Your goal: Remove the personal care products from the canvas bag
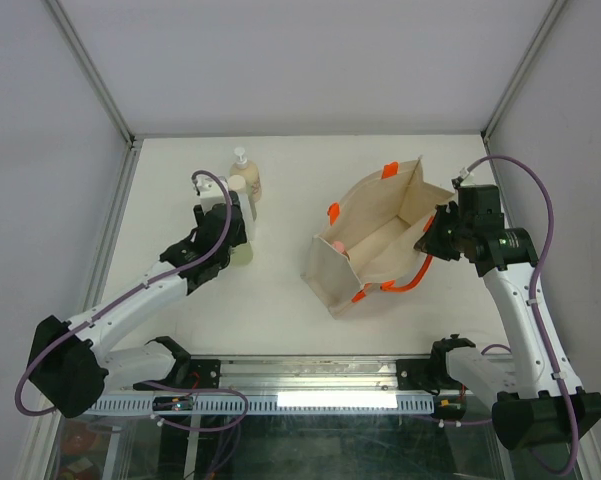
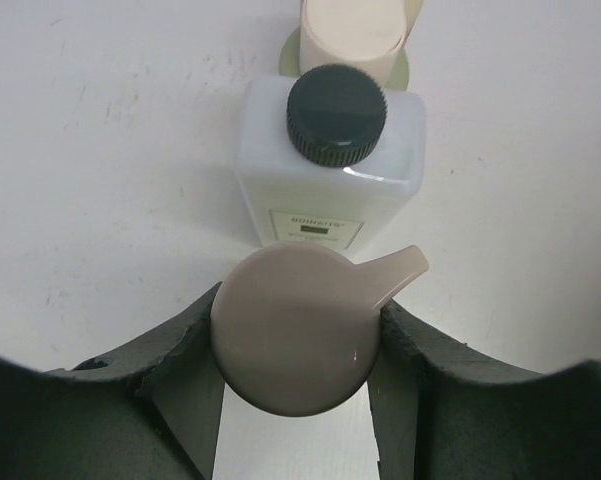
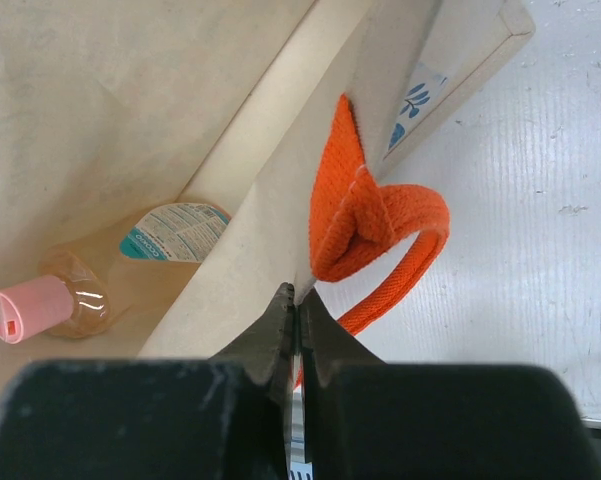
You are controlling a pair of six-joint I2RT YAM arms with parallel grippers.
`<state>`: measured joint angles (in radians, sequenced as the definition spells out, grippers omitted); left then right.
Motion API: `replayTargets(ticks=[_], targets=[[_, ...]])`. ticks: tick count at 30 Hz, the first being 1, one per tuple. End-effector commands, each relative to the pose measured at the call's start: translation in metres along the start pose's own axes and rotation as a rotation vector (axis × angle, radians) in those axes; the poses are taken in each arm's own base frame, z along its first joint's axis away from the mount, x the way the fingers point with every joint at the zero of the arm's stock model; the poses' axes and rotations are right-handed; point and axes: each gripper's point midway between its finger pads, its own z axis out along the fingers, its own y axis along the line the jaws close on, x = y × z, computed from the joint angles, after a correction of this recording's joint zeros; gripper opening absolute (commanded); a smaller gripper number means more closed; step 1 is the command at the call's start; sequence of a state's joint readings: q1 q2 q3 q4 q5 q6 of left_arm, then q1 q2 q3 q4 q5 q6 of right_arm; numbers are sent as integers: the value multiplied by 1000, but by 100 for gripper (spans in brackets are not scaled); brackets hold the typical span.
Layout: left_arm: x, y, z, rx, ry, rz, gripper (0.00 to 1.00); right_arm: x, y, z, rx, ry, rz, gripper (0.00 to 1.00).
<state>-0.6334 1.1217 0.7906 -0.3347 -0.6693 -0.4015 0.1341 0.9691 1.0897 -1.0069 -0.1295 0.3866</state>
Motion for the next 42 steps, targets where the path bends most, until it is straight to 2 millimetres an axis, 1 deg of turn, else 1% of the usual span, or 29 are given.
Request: replayTargets(ticks=[1, 3, 4, 5, 7, 8, 9, 10, 13, 15, 16, 18, 19, 21, 24, 27, 29, 32, 33, 34, 35, 36, 37, 39, 41, 42], targets=[[-81, -27, 0, 75, -265, -186, 0, -1, 11, -11, -56, -3, -17, 1], [-80, -27, 5, 70, -267, -179, 0, -1, 12, -12, -62, 1, -17, 2], [-79, -28, 7, 69, -263, -173, 0, 0, 13, -12, -65, 3, -18, 6], [-77, -28, 9, 59, -256, -169, 0, 0, 14, -13, -69, 5, -20, 13], [-68, -24, 14, 27, -227, -163, 10, 1, 14, -15, -70, 8, -20, 27], [-62, -22, 16, 15, -212, -165, 13, 2, 14, -16, -74, 8, -21, 32], [-57, -21, 18, 6, -196, -165, 18, 2, 15, -18, -77, 9, -22, 33], [-51, -19, 19, 2, -181, -163, 23, 3, 16, -20, -85, 10, -27, 38], [-38, -18, 18, 16, -148, -166, 33, 8, 19, -27, -109, 25, -44, 54], [-33, -21, 16, 40, -126, -171, 43, 15, 25, -31, -153, 50, -56, 65], [-33, -22, 13, 52, -117, -174, 48, 21, 29, -31, -181, 74, -56, 69], [-32, -24, 7, 79, -90, -172, 60, 33, 40, -32, -255, 128, -45, 73], [-34, -26, 2, 95, -82, -176, 65, 38, 45, -33, -289, 145, -37, 75], [-41, -27, -8, 123, -67, -174, 70, 44, 52, -35, -339, 164, -26, 81], [-57, -25, -25, 141, -64, -179, 78, 48, 59, -39, -385, 166, -34, 85], [-78, -31, -46, 201, -55, -195, 86, 53, 66, -39, -416, 188, -42, 85], [-91, -43, -60, 272, -48, -212, 94, 61, 70, -36, -435, 218, -46, 85], [-108, -67, -78, 403, -21, -245, 96, 75, 77, -32, -459, 250, -68, 85], [-112, -77, -84, 449, -11, -254, 95, 80, 79, -30, -465, 262, -79, 81], [-115, -88, -89, 490, 1, -261, 94, 86, 81, -28, -471, 275, -91, 74], [-119, -100, -96, 535, 10, -259, 92, 92, 84, -25, -475, 284, -104, 71], [-122, -114, -103, 571, 12, -244, 91, 98, 85, -22, -471, 298, -115, 70], [-124, -130, -110, 610, 13, -218, 91, 104, 85, -19, -465, 312, -121, 69], [-132, -166, -127, 696, 9, -167, 90, 116, 89, -15, -472, 338, -150, 65], [-133, -199, -145, 783, 9, -112, 88, 125, 90, -10, -459, 355, -179, 64], [-130, -215, -153, 817, 12, -85, 87, 127, 89, -7, -443, 360, -192, 64]])
